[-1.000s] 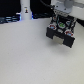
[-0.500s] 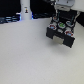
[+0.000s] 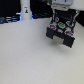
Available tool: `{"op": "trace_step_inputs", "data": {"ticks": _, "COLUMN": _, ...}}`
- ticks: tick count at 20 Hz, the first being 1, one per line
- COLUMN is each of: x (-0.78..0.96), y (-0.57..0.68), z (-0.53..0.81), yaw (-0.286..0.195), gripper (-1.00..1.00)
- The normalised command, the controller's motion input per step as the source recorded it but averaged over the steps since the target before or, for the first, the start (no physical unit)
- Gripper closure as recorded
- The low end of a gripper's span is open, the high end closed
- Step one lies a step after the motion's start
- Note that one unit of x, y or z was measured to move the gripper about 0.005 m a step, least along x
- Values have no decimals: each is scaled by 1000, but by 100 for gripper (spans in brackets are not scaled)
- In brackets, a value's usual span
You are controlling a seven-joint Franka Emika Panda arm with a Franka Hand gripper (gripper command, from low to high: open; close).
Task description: Open the kcup holder, insert the kcup into the holder, and close the kcup holder
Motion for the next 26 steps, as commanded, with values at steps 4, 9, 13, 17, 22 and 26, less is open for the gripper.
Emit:
{"op": "trace_step_inputs", "data": {"ticks": 4, "x": 709, "y": -367, "z": 67, "yaw": 11, "gripper": -100}}
{"op": "trace_step_inputs", "data": {"ticks": 9, "x": 753, "y": -276, "z": -4, "yaw": 20, "gripper": -100}}
{"op": "trace_step_inputs", "data": {"ticks": 13, "x": 642, "y": -122, "z": -126, "yaw": 45, "gripper": -100}}
{"op": "trace_step_inputs", "data": {"ticks": 17, "x": 425, "y": -12, "z": -271, "yaw": 95, "gripper": -100}}
{"op": "trace_step_inputs", "data": {"ticks": 22, "x": 112, "y": 164, "z": -256, "yaw": 171, "gripper": -100}}
{"op": "trace_step_inputs", "data": {"ticks": 26, "x": -33, "y": 115, "z": -239, "yaw": 224, "gripper": -100}}
